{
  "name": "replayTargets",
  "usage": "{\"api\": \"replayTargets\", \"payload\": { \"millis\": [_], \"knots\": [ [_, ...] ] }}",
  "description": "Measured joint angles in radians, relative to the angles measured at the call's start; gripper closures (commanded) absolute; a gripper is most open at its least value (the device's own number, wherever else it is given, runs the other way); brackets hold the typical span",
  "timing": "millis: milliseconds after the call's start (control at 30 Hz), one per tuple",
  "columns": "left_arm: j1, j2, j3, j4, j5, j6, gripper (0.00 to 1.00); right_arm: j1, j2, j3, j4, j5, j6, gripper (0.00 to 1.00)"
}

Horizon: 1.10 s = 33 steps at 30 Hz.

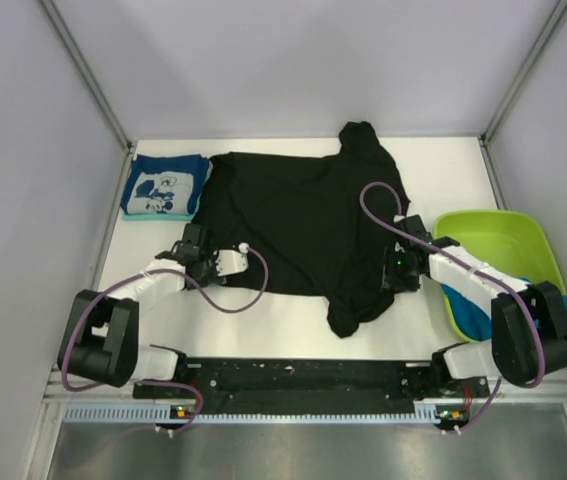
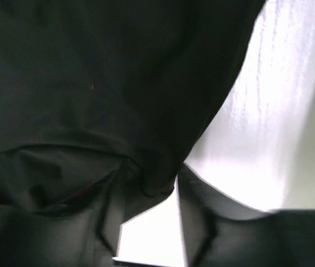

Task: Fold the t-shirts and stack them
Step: Grap the side of the flattened tshirt closest away from the robot with both arms

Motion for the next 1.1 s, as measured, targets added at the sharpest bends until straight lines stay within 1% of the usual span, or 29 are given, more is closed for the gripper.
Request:
{"api": "replayTargets", "payload": {
  "millis": [33,67,100,233,367,500,600,667,800,867,933,1033,1067,1100],
  "knots": [
    [0.005,0.016,0.0,0.032,-0.012,-0.002,0.57,0.0,0.016,0.0,0.017,-0.01,0.004,0.91],
    [0.01,0.035,-0.001,0.063,-0.023,-0.008,0.72,0.0,0.03,0.0,0.032,-0.017,0.003,1.0],
    [0.014,0.056,-0.001,0.086,-0.029,-0.017,1.0,0.0,0.047,0.0,0.048,-0.025,0.012,1.0],
    [0.02,0.111,0.005,0.109,-0.068,-0.06,1.0,-0.025,0.039,-0.002,0.045,-0.032,0.005,1.0],
    [0.026,0.098,0.035,0.053,-0.094,-0.118,1.0,-0.115,-0.114,0.029,-0.037,-0.001,-0.016,1.0],
    [0.03,-0.018,0.035,-0.035,-0.067,-0.154,1.0,-0.155,-0.23,0.152,-0.115,0.035,-0.051,1.0],
    [0.032,-0.121,0.035,-0.116,0.0,-0.18,1.0,-0.158,-0.234,0.205,-0.128,0.035,-0.077,1.0],
    [0.032,-0.15,0.033,-0.158,0.047,-0.197,1.0,-0.158,-0.195,0.212,-0.149,0.04,-0.096,1.0],
    [0.032,-0.155,-0.005,-0.179,0.085,-0.22,1.0,-0.159,-0.056,0.257,-0.184,0.063,-0.145,1.0],
    [0.032,-0.155,-0.016,-0.184,0.084,-0.229,1.0,-0.159,0.036,0.34,-0.208,0.062,-0.175,1.0],
    [0.032,-0.152,-0.017,-0.176,0.08,-0.243,1.0,-0.159,0.128,0.462,-0.205,0.048,-0.203,1.0],
    [0.032,-0.141,-0.014,-0.147,0.059,-0.26,1.0,-0.147,0.204,0.626,-0.19,0.01,-0.245,1.0],
    [0.032,-0.135,-0.013,-0.137,0.052,-0.264,1.0,-0.142,0.21,0.648,-0.18,-0.001,-0.255,1.0],
    [0.032,-0.126,-0.013,-0.125,0.046,-0.267,1.0,-0.137,0.217,0.673,-0.172,-0.022,-0.271,0.93]
  ]
}}
